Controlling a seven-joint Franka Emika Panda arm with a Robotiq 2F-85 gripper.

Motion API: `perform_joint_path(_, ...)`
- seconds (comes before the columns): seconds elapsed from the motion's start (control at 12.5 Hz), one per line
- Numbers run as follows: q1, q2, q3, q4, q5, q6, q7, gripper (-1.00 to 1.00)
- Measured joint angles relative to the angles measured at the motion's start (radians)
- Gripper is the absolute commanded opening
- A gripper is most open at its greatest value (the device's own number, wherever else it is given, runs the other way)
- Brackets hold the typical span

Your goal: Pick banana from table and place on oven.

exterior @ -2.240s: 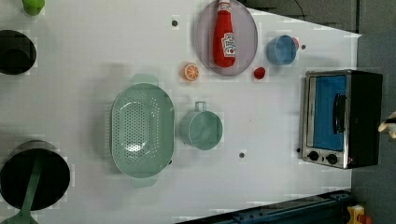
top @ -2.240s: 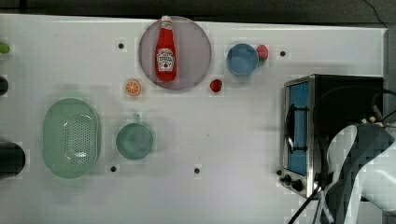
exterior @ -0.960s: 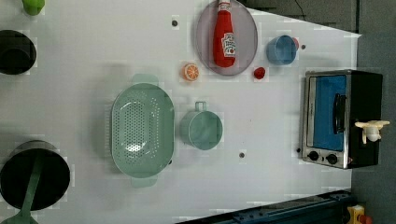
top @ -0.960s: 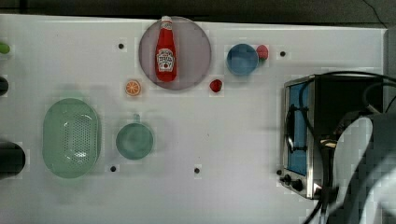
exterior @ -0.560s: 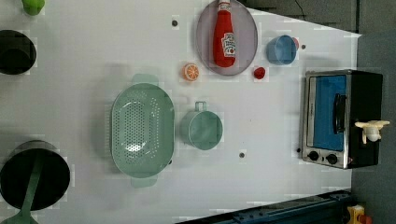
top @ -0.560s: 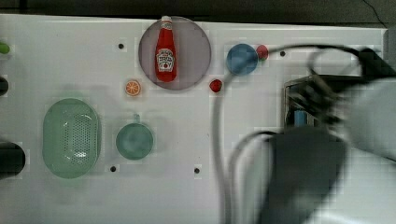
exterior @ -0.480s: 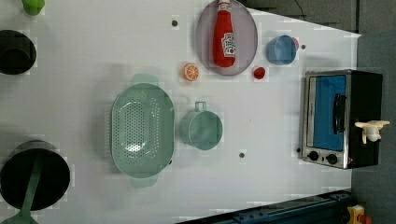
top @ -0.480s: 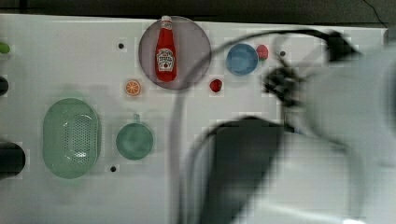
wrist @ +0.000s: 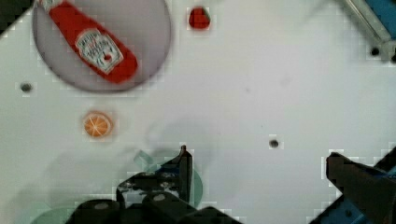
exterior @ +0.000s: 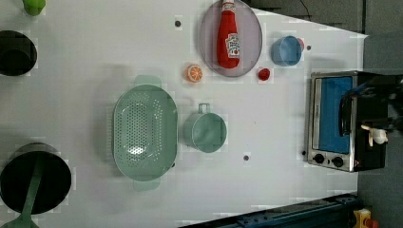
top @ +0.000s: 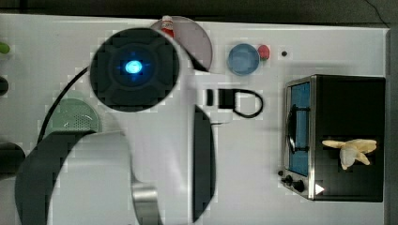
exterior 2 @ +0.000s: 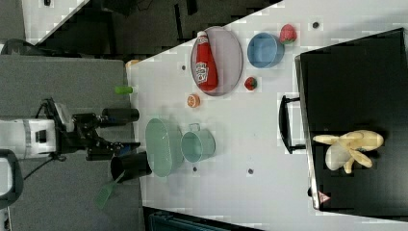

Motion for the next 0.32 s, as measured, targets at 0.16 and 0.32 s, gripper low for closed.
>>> perform_joint_path(0.16, 0.004, -0.017, -0.016, -0.033, -0.009, -0.007, 0.017, 1.0)
perform_joint_path(0.32, -0.017, -0.063, -0.062, -0.064, 0.002, -0.014, 0.031, 1.0)
